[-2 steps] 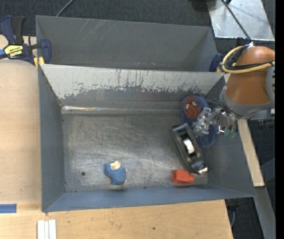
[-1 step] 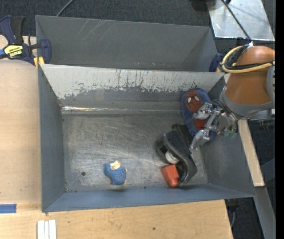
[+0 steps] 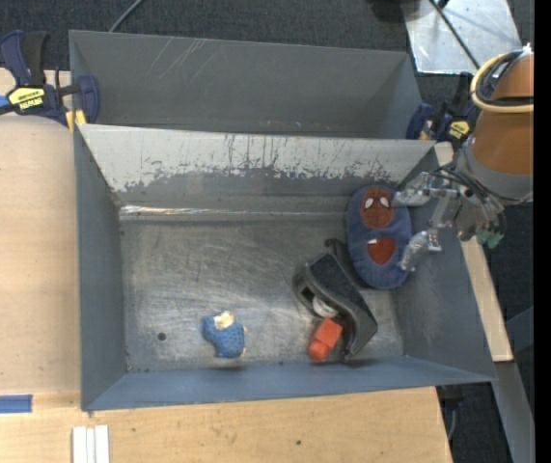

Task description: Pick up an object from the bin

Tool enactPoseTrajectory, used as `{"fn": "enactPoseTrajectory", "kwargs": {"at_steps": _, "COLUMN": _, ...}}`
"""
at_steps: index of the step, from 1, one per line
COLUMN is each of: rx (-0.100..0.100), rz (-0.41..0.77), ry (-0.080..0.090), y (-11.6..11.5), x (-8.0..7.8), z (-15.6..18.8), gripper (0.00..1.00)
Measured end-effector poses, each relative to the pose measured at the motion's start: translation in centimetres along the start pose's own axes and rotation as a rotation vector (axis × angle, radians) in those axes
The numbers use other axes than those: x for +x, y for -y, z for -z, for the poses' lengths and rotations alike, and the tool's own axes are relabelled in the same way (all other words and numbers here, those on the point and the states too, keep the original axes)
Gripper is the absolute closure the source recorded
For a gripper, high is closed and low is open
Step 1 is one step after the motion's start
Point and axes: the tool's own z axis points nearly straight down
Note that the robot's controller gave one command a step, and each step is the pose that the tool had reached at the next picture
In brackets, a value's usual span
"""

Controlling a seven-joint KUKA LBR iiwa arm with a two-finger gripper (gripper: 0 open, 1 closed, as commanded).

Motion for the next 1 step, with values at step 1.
{"fn": "enactPoseTrajectory", "kwargs": {"at_steps": 1, "rx": -0.004, "rz": -0.103, "ry": -0.003, "y": 0.57, "x": -1.72, "z": -8.36, "gripper": 0.0}}
